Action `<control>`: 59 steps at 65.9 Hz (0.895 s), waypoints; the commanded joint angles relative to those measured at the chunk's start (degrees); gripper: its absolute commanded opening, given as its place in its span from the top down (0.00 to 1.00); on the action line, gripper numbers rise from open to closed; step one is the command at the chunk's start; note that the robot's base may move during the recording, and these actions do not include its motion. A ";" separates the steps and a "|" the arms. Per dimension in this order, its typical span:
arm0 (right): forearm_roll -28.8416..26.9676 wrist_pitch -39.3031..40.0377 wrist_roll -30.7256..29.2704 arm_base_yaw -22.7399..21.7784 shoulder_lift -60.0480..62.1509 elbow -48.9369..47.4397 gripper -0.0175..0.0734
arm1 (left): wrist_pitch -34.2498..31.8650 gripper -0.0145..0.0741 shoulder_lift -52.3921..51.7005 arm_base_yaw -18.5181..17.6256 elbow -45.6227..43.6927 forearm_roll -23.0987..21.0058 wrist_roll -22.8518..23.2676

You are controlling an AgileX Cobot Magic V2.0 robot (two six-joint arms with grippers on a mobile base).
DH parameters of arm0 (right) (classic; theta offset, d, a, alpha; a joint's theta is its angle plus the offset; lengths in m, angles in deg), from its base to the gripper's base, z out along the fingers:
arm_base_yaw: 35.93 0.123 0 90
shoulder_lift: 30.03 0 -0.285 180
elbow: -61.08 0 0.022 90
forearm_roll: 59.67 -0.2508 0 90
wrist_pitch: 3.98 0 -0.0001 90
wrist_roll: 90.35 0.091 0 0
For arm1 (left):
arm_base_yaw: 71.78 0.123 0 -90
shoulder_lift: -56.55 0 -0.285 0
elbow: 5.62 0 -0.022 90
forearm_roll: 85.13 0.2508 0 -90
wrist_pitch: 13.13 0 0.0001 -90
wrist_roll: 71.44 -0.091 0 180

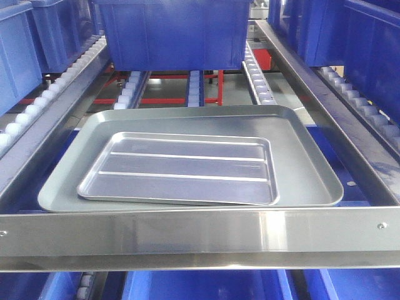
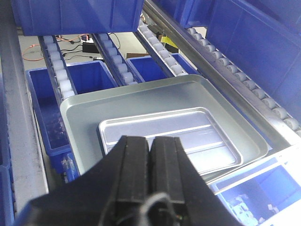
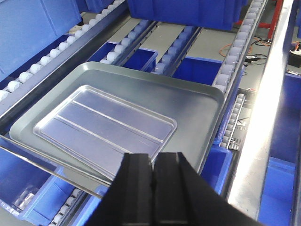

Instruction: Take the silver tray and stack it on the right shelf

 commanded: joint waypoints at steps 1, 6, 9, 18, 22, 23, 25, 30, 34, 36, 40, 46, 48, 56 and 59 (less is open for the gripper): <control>1.40 4.79 -0.49 -0.13 0.00 -1.54 0.75 | -4.92 0.94 0.01 0.12 -1.59 -1.56 -0.69; 1.40 4.79 -0.49 -0.13 0.00 -1.54 0.75 | -5.05 0.94 -0.47 0.12 -1.59 -14.26 -16.73; 1.40 4.79 -0.49 -0.13 0.00 -1.54 0.75 | -4.81 0.94 -1.23 0.12 -1.59 -23.76 -27.16; 1.40 4.79 -0.49 -0.13 0.00 -1.54 0.75 | -4.94 0.94 -6.17 2.65 0.30 -26.26 -33.33; 1.40 4.79 -0.49 -0.13 0.00 -1.54 0.75 | -4.94 0.94 -9.40 6.34 2.35 -26.01 -33.33; 1.40 4.79 -0.49 -0.13 0.00 -1.54 0.75 | -4.94 0.94 -10.54 7.60 3.11 -26.01 -33.33; 1.40 4.79 -0.49 -0.13 0.00 -1.54 0.75 | -4.94 0.94 -12.58 9.77 4.43 -26.01 -33.33; 1.40 4.79 -0.49 -0.13 0.00 -1.54 0.75 | -4.94 0.94 -18.05 15.33 8.35 -26.01 -33.33; 1.40 4.79 -0.49 -0.13 0.00 -1.54 0.75 | -4.94 0.94 -22.72 19.29 11.68 -26.01 -33.10; 1.40 4.79 -0.49 -0.13 0.00 -1.54 0.75 | -4.94 0.94 -24.91 21.09 13.37 -26.01 -32.68; 1.40 4.79 -0.49 -0.13 0.00 -1.54 0.75 | -5.04 0.94 -28.99 24.07 16.69 -26.01 -31.54; 1.40 4.79 -0.49 -0.13 0.00 -1.54 0.75 | -6.33 0.94 -30.99 27.28 20.98 -25.87 -28.67; 1.40 4.72 -0.49 -0.13 0.00 -1.54 0.75 | -7.78 0.94 -30.56 28.13 22.69 -25.53 -28.14; 1.40 4.72 -0.49 -0.13 0.00 -1.54 0.75 | -11.18 0.94 -30.91 30.36 26.03 -24.00 -28.14; 1.40 4.72 -0.49 -0.13 0.00 -1.54 0.75 | -11.46 0.94 -30.91 30.79 26.03 -24.00 -28.14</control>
